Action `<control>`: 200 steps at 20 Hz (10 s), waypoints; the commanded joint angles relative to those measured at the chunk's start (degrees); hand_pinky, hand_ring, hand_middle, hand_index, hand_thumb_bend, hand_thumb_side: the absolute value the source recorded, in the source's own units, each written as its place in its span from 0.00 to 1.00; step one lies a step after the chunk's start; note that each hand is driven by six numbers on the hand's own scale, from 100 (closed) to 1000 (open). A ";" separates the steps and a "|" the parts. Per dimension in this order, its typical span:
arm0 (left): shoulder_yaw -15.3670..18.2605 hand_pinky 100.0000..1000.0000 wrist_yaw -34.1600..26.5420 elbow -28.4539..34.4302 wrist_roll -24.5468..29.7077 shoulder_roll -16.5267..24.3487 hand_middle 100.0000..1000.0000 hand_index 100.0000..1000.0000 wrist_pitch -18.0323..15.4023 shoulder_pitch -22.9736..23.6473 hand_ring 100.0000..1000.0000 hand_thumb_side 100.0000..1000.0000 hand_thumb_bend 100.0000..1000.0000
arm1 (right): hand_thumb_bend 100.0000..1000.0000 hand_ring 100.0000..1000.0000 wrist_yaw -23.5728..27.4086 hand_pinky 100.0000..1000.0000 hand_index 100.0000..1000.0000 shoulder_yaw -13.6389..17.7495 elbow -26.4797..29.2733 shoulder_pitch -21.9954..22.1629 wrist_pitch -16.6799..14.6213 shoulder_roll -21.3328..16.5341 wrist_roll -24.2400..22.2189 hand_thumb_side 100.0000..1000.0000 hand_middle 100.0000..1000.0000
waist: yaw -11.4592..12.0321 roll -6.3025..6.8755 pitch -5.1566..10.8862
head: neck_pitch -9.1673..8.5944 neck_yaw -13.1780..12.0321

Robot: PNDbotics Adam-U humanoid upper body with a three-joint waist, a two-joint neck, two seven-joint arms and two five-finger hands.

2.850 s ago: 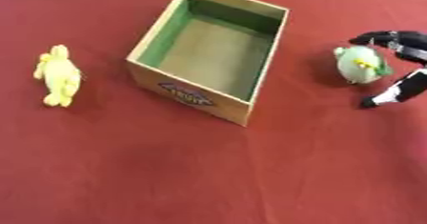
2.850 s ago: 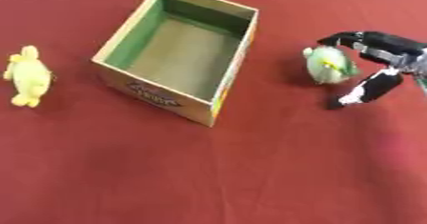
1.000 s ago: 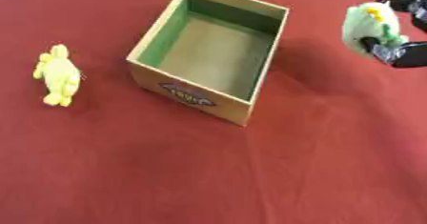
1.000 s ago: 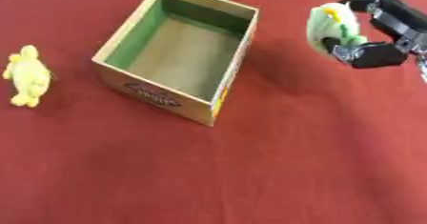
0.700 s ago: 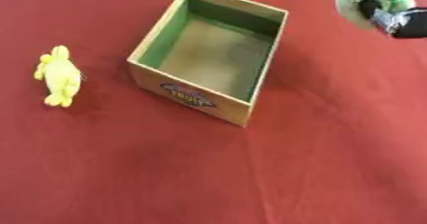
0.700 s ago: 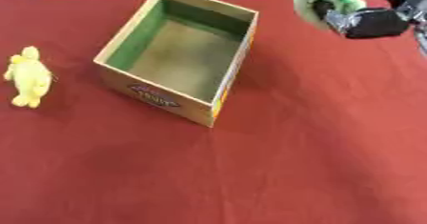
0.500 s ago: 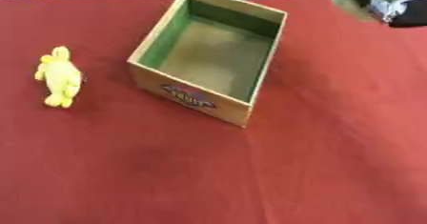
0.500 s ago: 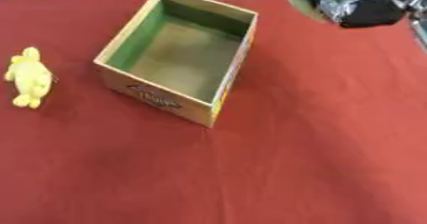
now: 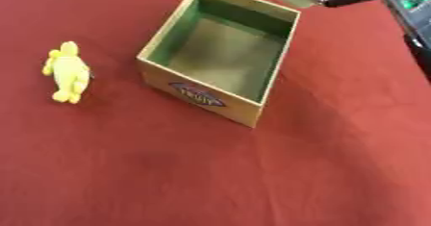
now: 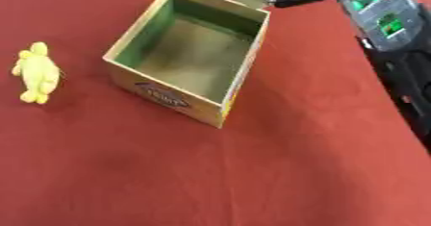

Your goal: Pick up objects on the table and place them in the box.

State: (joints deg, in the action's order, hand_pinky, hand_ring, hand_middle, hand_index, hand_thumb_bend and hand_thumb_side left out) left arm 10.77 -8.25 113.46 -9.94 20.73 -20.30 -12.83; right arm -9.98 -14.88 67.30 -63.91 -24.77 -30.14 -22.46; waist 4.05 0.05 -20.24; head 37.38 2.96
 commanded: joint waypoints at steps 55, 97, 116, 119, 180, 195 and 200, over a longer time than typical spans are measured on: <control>1.08 0.47 1.23 1.13 -2.88 4.20 0.69 0.68 2.86 -1.74 0.63 0.54 0.00 | 0.47 0.96 -0.38 0.90 0.95 9.01 11.18 7.15 -10.62 -6.97 0.41 0.93 0.60 | -3.17 -0.22 1.88 | 0.11 -2.90; -16.05 0.78 37.25 -23.97 16.04 44.37 0.93 1.00 4.66 -14.96 0.84 0.90 0.46 | 0.35 0.93 35.79 0.92 0.93 18.54 47.29 44.33 1.49 -13.43 15.50 0.87 0.56 | -8.32 1.97 2.19 | -0.10 -7.27; -20.80 0.83 50.71 -34.65 32.77 34.80 1.00 1.00 0.08 -21.73 0.92 0.85 0.36 | 0.36 0.94 37.51 0.93 0.93 19.48 47.29 44.73 4.04 -12.05 13.21 0.85 0.55 | -8.13 1.64 2.15 | -0.68 -8.00; -21.06 0.83 50.97 -35.12 35.37 34.11 1.00 1.00 0.03 -22.59 0.92 0.85 0.39 | 0.36 0.94 37.41 0.93 0.93 19.51 47.29 44.76 4.26 -11.91 13.19 0.85 0.54 | -8.09 1.61 2.12 | -0.71 -8.02; -18.39 0.28 50.83 -38.75 41.40 30.02 0.69 0.72 7.78 -25.43 0.57 0.28 0.00 | 0.32 0.93 38.42 0.95 0.93 19.83 47.29 44.28 7.88 -8.94 13.30 0.80 0.51 | -8.48 1.86 1.85 | -1.43 -7.76; -19.71 0.26 54.60 -34.20 33.51 29.76 0.64 0.64 7.77 -29.42 0.56 0.34 0.00 | 0.31 0.93 39.20 0.95 0.93 19.66 47.29 43.66 8.27 -9.40 13.47 0.80 0.51 | -8.68 2.41 2.20 | -0.92 -7.80; -20.51 0.25 55.88 -32.57 31.47 26.16 0.64 0.63 5.49 -35.29 0.55 0.37 0.00 | 0.31 0.93 39.99 0.94 0.92 19.15 47.29 42.73 8.05 -9.89 13.11 0.81 0.51 | -8.79 2.35 2.48 | -0.15 -7.65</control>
State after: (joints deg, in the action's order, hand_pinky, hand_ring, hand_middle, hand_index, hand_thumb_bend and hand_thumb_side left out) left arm -9.98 47.07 79.61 22.13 46.34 -14.17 -46.95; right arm 29.38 4.02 113.38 -20.48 -16.62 -38.11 -9.10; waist -4.70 2.51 -19.25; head 36.80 -4.84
